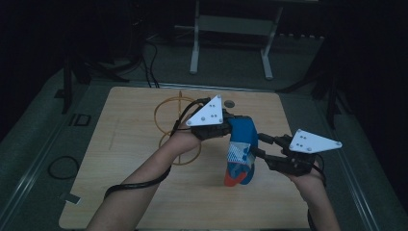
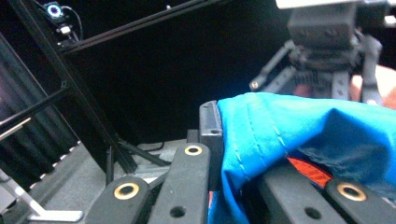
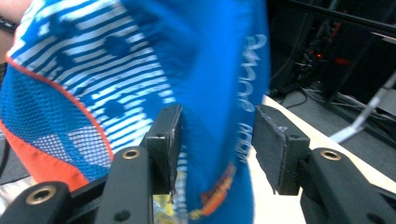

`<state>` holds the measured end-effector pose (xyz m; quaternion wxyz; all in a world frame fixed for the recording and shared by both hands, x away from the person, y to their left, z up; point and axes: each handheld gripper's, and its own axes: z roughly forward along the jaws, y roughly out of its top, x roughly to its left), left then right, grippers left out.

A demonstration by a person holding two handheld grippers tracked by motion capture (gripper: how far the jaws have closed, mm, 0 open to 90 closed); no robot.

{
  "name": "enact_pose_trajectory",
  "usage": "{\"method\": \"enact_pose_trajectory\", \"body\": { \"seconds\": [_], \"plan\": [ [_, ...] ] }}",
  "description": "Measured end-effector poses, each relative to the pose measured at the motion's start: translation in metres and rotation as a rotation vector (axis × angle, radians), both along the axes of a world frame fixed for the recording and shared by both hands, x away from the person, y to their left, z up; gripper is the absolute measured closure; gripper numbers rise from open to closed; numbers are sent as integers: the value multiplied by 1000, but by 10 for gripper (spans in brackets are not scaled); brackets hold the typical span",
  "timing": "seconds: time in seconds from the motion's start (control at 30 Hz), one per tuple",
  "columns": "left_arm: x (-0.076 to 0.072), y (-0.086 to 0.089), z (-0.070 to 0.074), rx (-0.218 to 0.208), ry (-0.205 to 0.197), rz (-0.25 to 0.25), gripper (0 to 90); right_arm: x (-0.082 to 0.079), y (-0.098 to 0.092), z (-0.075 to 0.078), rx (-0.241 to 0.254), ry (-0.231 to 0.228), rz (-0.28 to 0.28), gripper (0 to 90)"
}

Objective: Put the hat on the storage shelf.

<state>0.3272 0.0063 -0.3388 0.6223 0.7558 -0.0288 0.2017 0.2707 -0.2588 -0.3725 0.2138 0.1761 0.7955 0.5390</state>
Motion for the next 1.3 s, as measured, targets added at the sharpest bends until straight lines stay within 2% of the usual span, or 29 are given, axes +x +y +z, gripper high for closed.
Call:
{"method": "enact_pose_trajectory", "body": {
  "seconds": [0.07,0.17,0.23,0.27,0.4,0.57,0.73,0.9,1.0,1.1,1.13,1.2,1.3],
  "plan": [
    [0,-1,1,-14,11,-12,900,-1,4,-1,-14,-10,4,528],
    [0,-1,2,-19,-1,-19,900,-1,8,-2,-37,-27,-5,637],
    [0,0,1,-22,-1,-5,900,-1,8,-1,-41,-30,-25,856],
    [0,2,1,-21,-3,2,900,0,8,0,-43,-21,-25,898],
    [3,8,-1,-21,12,20,900,-1,6,2,-37,-29,-46,900],
    [2,14,-6,-6,29,53,900,-2,-4,7,21,-16,-62,900],
    [-2,19,-9,11,35,47,899,-2,-12,16,66,-24,-81,900],
    [-7,21,-10,55,29,63,897,-2,-13,23,71,-26,-82,900],
    [-10,25,-10,88,20,80,847,0,-12,27,74,-22,-80,900],
    [-13,30,-10,105,28,93,744,0,-13,30,96,-20,-71,900],
    [-14,31,-10,122,26,109,670,0,-13,31,99,-25,-70,900],
    [-15,34,-11,136,24,121,633,0,-13,33,109,-30,-74,900],
    [-17,39,-11,144,54,173,544,2,-15,36,117,-31,-82,900]
  ]
}}
